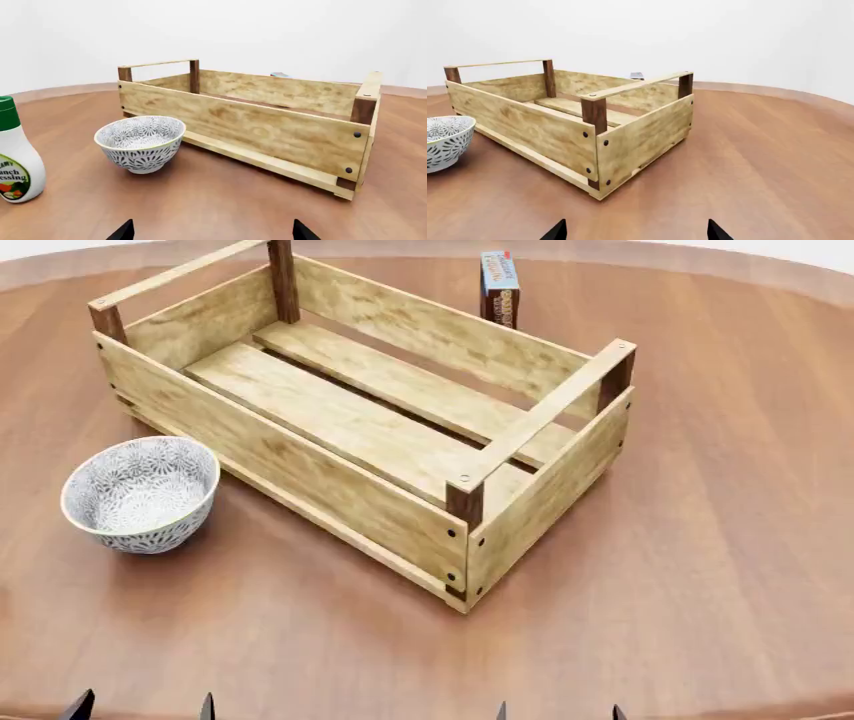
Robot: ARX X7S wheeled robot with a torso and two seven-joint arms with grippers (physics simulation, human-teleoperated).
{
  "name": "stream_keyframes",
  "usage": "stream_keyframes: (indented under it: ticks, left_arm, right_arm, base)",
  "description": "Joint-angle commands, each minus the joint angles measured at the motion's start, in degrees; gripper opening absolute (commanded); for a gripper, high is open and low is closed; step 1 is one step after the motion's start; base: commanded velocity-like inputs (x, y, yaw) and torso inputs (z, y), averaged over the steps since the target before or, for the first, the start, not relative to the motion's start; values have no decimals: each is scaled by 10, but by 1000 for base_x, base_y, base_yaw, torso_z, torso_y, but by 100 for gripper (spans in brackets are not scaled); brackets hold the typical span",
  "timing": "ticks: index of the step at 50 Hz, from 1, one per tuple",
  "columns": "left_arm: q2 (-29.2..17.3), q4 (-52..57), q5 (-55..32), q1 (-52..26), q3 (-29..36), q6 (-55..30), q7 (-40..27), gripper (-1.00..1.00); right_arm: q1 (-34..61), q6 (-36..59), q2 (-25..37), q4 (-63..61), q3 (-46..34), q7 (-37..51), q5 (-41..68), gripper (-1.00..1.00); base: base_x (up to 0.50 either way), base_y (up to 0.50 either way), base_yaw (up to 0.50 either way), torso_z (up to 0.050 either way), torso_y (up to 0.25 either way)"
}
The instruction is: Pick up the salad dressing and put it in the tray.
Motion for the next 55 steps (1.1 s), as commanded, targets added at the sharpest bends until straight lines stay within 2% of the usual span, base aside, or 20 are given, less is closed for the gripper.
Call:
stream_keyframes:
  ticks: [1, 17, 23, 55]
  left_arm:
    - [-9, -6, -8, 0, 14, 7, -8, 100]
    - [-32, -6, -38, 0, 39, 9, -29, 100]
    - [-38, -17, -18, -3, 50, 24, -49, 100]
    - [-59, -15, -44, -3, 75, 20, -69, 100]
  right_arm:
    - [-4, -6, 9, -5, -12, 11, 7, 100]
    - [-12, -36, 35, -11, -42, 34, 24, 100]
    - [-12, -47, 40, -8, -48, 45, 22, 100]
    - [-9, -41, 61, -4, -71, 66, 47, 100]
  base:
    - [0, 0, 0, 0, 0]
    - [0, 0, 0, 0, 0]
    - [0, 482, 0, 0, 0]
    - [0, 500, 0, 0, 0]
